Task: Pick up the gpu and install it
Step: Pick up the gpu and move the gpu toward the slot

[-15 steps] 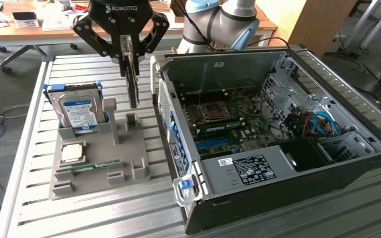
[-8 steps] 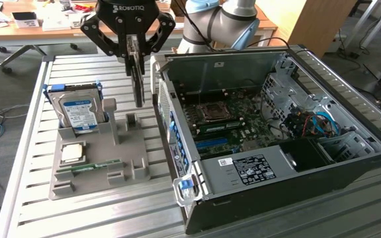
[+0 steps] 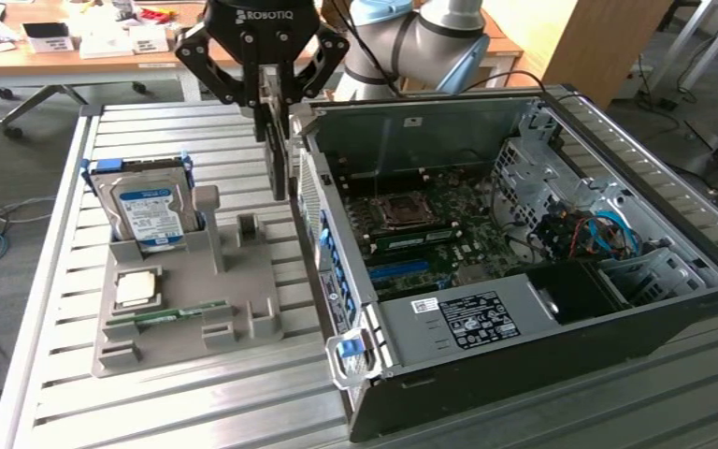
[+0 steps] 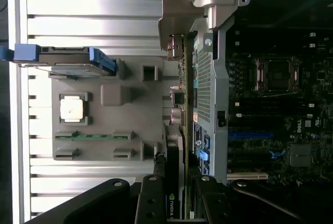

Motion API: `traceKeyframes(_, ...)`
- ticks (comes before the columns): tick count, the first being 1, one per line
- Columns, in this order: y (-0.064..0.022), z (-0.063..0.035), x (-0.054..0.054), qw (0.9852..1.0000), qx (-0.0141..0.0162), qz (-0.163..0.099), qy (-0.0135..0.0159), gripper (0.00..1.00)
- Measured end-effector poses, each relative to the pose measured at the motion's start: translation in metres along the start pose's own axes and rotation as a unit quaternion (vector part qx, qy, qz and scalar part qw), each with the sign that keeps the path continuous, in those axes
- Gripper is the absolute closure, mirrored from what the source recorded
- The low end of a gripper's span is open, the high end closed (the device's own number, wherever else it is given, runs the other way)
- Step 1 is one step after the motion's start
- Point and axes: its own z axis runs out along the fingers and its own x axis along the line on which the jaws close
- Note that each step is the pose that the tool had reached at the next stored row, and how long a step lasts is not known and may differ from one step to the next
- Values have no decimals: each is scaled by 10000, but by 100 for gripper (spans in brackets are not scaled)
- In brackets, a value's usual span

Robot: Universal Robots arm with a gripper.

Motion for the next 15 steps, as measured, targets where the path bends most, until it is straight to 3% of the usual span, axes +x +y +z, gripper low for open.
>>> traceKeyframes(15,5,9,-386,10000,-3,1,0,73)
